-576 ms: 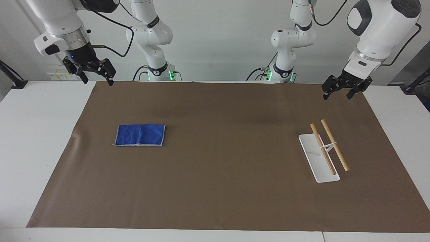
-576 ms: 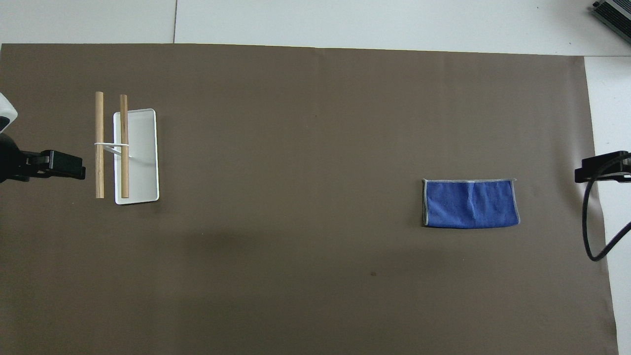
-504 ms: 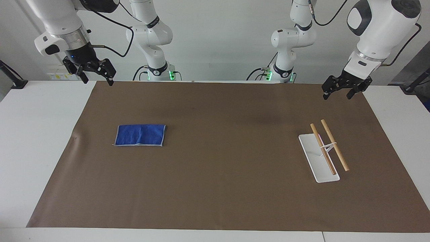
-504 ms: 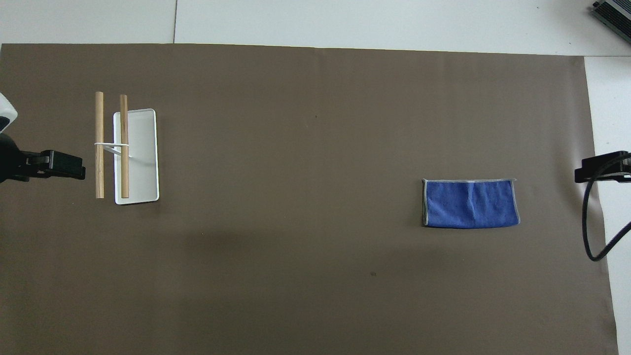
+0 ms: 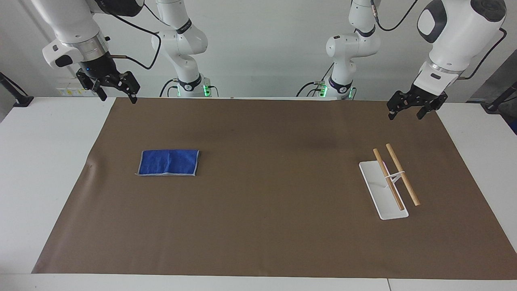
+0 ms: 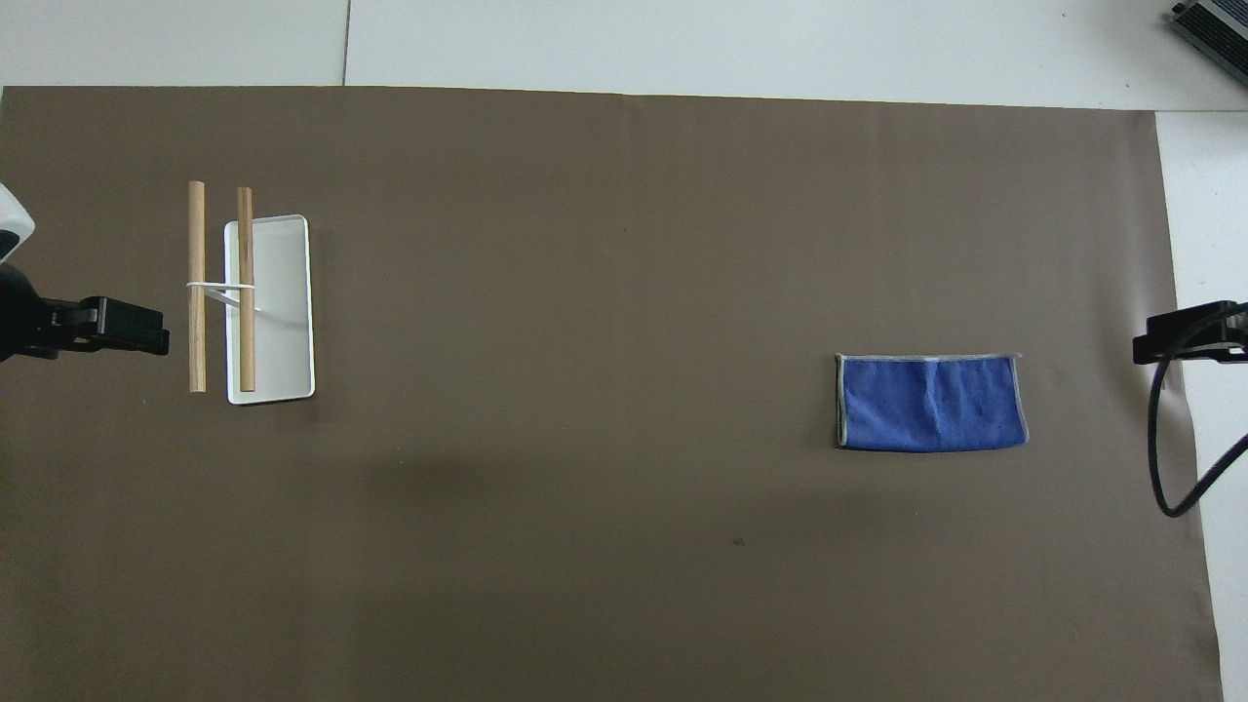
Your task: Right arm passes towel to left arm to hang
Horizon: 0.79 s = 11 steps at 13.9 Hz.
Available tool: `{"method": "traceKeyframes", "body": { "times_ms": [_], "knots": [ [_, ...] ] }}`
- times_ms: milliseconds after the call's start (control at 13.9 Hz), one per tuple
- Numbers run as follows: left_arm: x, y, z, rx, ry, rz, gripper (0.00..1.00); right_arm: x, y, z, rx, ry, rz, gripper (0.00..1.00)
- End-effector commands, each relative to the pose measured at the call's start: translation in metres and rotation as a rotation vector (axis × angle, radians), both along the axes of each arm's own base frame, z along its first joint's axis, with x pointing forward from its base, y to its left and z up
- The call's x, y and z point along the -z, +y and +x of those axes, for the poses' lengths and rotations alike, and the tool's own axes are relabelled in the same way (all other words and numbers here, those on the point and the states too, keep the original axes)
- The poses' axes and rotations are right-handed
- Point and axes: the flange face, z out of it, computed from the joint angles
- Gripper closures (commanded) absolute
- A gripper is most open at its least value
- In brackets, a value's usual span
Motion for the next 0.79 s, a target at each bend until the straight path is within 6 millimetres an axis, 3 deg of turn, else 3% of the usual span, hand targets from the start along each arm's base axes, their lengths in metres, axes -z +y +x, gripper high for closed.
{"method": "traceKeyframes", "body": {
  "times_ms": [0, 504, 720],
  "knots": [
    [0.000, 0.002, -0.008, -0.009, 0.000, 0.014, 0.00, 0.003, -0.003, -0.007, -0.009, 0.009, 0.017, 0.00],
    [-0.001, 0.002, -0.008, -0.009, -0.002, 0.014, 0.00, 0.012, -0.001, -0.007, -0.017, -0.019, 0.018, 0.00],
    [0.000, 0.002, -0.008, -0.009, 0.000, 0.016, 0.00, 0.052, 0.004, -0.014, -0.034, -0.069, 0.020, 0.00]
  ]
}}
